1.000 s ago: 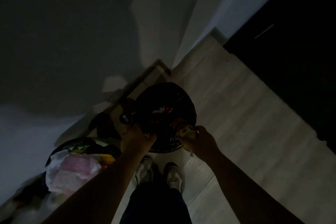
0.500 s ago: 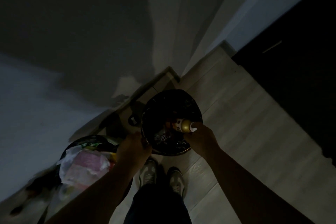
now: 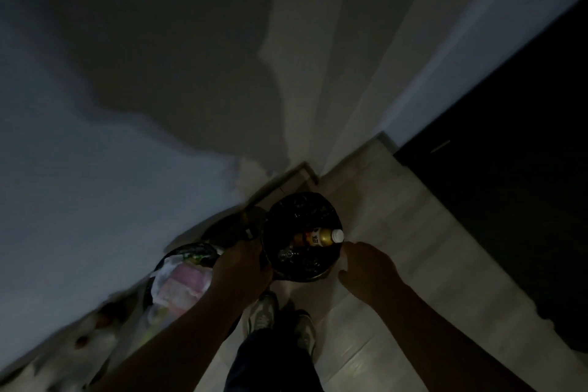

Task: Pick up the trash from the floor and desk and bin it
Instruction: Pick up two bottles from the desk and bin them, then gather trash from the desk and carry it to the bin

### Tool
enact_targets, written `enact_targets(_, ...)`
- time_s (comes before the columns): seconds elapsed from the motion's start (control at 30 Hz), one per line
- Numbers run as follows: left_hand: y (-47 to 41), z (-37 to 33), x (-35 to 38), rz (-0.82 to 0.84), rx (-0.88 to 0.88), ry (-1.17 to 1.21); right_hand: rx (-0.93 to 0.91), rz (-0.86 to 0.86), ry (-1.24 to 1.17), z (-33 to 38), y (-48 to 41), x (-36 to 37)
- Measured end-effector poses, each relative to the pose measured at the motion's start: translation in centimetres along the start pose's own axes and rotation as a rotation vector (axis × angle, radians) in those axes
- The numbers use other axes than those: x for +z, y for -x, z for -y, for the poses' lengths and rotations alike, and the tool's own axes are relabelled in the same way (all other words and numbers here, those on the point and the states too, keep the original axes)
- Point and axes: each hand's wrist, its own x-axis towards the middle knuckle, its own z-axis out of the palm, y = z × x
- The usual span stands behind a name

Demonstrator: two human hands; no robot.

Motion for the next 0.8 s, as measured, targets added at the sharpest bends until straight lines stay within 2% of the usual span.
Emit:
enact_targets(0.27, 10.4, -3.1, -8.6, -0.026, -0.011, 0.007, -0.261, -0.022, 0.176, 3.5, 8.6, -7.2)
enact_targets(0.53, 21.6, -1.3, -15.6, -0.258, -0.054, 0.031, -0.549, -0.117, 0.182, 10.4, 15.2, -14.6)
enact_targets(0.8, 36.5, 4.3, -23.0, -0.572, -0.12, -0.02, -0.938, -0.148, 0.23, 23.9, 24.7, -16.9)
